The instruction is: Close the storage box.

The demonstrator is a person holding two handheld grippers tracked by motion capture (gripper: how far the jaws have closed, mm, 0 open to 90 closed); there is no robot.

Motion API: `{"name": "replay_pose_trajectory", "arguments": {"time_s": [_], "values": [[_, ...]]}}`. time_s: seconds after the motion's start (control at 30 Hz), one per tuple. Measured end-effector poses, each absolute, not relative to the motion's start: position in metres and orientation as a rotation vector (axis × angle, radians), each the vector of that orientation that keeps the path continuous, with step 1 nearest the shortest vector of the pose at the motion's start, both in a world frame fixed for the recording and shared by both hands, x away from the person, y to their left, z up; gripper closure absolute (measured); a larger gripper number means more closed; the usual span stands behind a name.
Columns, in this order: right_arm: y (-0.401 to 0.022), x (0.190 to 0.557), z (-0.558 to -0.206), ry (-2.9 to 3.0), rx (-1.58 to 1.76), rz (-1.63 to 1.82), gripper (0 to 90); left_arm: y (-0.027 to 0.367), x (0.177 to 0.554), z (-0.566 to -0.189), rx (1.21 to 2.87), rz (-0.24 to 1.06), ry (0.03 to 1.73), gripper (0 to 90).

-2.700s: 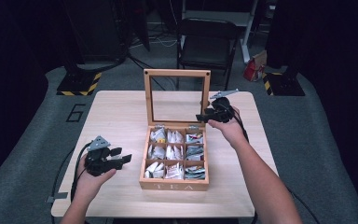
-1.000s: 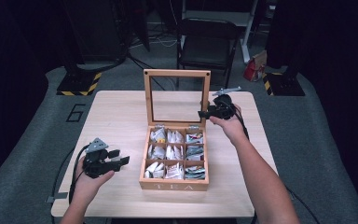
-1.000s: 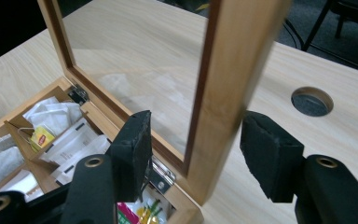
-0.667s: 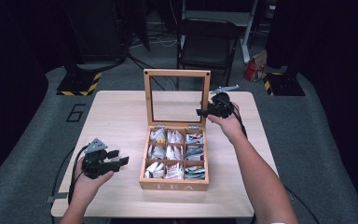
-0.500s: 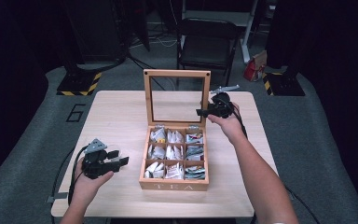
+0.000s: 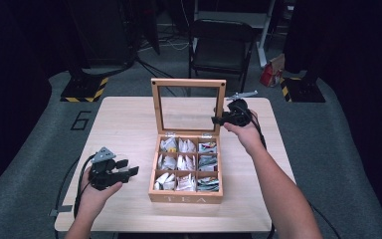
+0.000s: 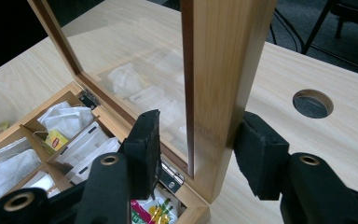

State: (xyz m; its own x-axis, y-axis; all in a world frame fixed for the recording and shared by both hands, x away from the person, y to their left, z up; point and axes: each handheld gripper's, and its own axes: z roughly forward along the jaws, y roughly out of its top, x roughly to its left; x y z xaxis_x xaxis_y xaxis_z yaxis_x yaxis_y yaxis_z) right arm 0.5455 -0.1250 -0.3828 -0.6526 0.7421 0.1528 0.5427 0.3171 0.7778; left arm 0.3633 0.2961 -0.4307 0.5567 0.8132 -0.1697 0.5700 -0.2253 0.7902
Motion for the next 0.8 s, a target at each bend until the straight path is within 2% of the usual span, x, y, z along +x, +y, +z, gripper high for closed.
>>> {"name": "replay_pose_trajectory", "arguments": {"time_s": [0.2, 0.33, 0.8], "values": [[-0.127, 0.541, -0.378, 2.347, 1.177, 1.270, 55.2, 0.295, 0.364, -0.430, 1.913, 0.352, 1.123, 43.5], [-0.134, 0.536, -0.371, 2.338, 1.193, 1.335, 60.7, 0.294, 0.364, -0.430, 1.933, 0.355, 1.109, 43.5], [-0.132, 0.524, -0.363, 2.384, 1.138, 1.291, 59.3, 0.290, 0.367, -0.429, 1.936, 0.365, 1.105, 43.8]]}}
